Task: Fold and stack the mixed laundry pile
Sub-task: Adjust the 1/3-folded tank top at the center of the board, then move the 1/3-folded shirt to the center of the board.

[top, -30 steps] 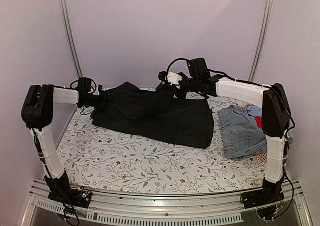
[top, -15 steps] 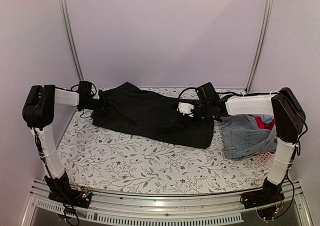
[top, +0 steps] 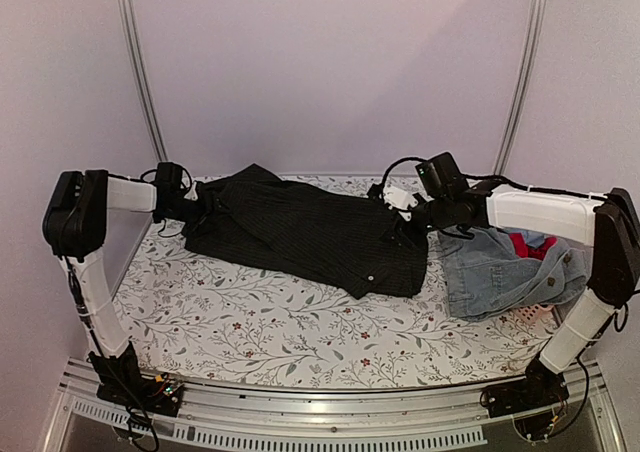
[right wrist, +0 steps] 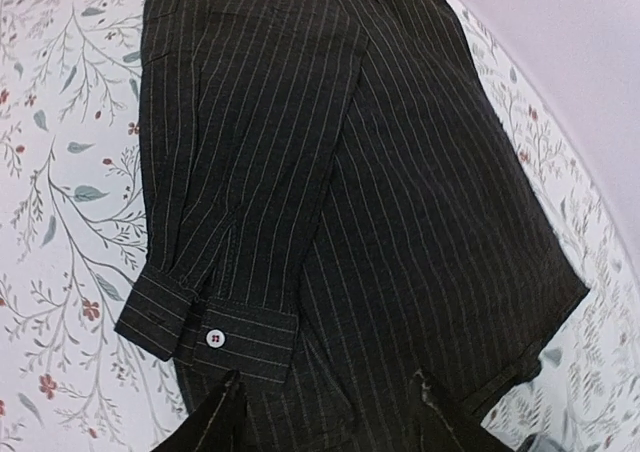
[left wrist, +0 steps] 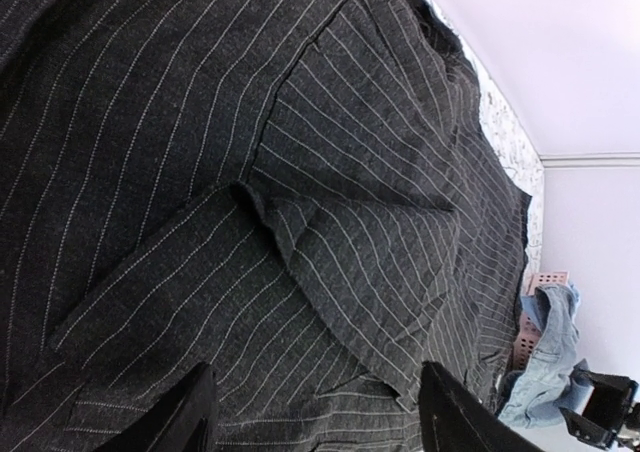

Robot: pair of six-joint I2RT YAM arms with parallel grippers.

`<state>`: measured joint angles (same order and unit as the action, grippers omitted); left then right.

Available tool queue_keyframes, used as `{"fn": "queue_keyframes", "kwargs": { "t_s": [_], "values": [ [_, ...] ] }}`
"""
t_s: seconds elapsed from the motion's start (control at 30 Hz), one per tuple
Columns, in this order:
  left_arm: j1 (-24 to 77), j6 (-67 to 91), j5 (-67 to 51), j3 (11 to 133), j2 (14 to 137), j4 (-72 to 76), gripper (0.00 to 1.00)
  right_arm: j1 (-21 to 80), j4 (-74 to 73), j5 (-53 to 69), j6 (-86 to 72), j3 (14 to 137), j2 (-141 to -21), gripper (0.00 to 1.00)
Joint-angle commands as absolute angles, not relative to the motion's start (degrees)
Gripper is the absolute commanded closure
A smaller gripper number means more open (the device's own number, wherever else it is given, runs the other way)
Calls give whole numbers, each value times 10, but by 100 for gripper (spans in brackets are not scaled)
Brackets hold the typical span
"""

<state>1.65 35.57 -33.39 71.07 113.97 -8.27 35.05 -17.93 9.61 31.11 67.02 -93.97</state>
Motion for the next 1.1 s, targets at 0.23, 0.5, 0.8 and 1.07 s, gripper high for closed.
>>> {"fn": "queue_keyframes", "kwargs": {
  "t_s": [0.23,0.5,0.8,1.07],
  "values": [
    [10,352,-327,694,1110,-85,32,326,-270,269,-229,686,-1019,60],
    [10,352,-328,692,1105,-85,32,297,-259,295,-284,682,-1080,65],
    [10,352,-327,693,1105,-83,32,287,-262,281,-302,693,-1123,55],
    [9,351,-326,689,1106,-83,32,287,-254,291,-304,722,-1156,75]
  ]
}}
